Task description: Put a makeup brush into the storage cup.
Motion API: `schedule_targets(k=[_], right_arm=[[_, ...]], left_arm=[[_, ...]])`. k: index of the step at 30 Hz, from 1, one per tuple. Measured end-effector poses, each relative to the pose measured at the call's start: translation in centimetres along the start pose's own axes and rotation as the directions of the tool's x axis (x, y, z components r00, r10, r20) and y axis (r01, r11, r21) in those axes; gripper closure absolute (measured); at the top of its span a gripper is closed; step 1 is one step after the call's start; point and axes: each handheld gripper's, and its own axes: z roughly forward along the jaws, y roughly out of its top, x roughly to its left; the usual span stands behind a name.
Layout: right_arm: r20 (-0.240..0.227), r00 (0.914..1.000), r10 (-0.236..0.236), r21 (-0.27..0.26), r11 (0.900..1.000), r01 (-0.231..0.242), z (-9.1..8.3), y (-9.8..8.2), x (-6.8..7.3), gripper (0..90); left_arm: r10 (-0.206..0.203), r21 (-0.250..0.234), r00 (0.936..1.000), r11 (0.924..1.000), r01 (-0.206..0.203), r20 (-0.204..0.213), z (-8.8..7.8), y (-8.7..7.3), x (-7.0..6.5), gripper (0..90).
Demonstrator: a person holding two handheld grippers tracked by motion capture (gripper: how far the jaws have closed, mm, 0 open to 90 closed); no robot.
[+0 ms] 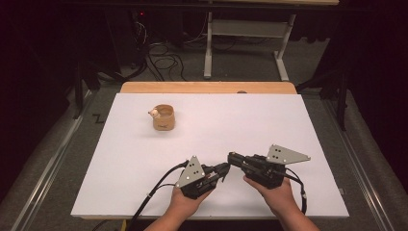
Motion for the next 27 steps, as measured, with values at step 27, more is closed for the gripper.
schedule_targets(k=[27], right_arm=[[0.000, 0.9991, -0.042, 0.035, 0.998, 0.042, 0.54, -0.25, 0.58, 85.6]], left_arm=[[-0.006, 0.090, 0.9996, 0.9959, 0.008, -0.026, 0.22, -0.13, 0.21, 83.1]])
